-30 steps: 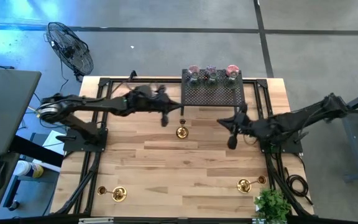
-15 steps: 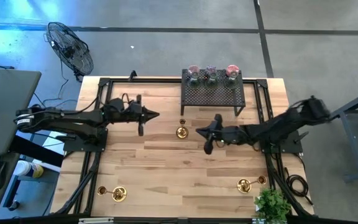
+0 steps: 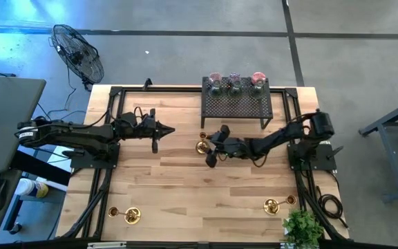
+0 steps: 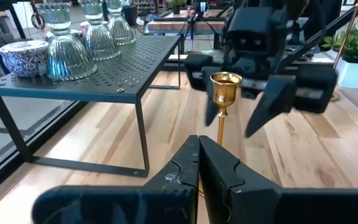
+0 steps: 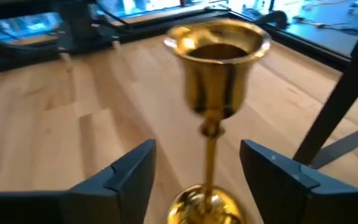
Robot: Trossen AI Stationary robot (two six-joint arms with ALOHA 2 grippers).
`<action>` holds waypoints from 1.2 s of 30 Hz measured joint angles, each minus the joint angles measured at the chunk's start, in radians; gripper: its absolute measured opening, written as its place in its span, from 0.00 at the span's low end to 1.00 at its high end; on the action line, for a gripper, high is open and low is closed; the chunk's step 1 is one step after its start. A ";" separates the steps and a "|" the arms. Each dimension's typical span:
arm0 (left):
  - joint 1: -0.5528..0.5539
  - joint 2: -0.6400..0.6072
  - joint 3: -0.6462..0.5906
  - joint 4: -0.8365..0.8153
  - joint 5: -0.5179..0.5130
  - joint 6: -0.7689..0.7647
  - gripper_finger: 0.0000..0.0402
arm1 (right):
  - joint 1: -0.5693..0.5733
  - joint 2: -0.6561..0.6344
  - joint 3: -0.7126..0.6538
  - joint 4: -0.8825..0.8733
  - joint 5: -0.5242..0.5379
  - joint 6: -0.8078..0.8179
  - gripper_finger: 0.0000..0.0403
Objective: Pick & Place candle stick holders
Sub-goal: Put the top metal candle holder on the shelf
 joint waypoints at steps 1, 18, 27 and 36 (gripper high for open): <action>0.000 0.000 0.000 0.001 0.001 0.000 0.00 | -0.007 0.012 0.011 -0.002 0.006 0.000 0.57; 0.000 0.000 0.000 -0.006 0.002 -0.011 0.00 | 0.040 0.007 0.037 0.069 0.004 -0.131 0.07; 0.000 0.000 0.000 -0.011 0.005 -0.011 0.00 | 0.092 -0.344 0.038 -0.261 0.244 -0.107 0.11; 0.000 0.000 0.000 -0.009 0.007 -0.012 0.00 | -0.033 -0.546 0.038 -0.395 0.374 -0.155 0.10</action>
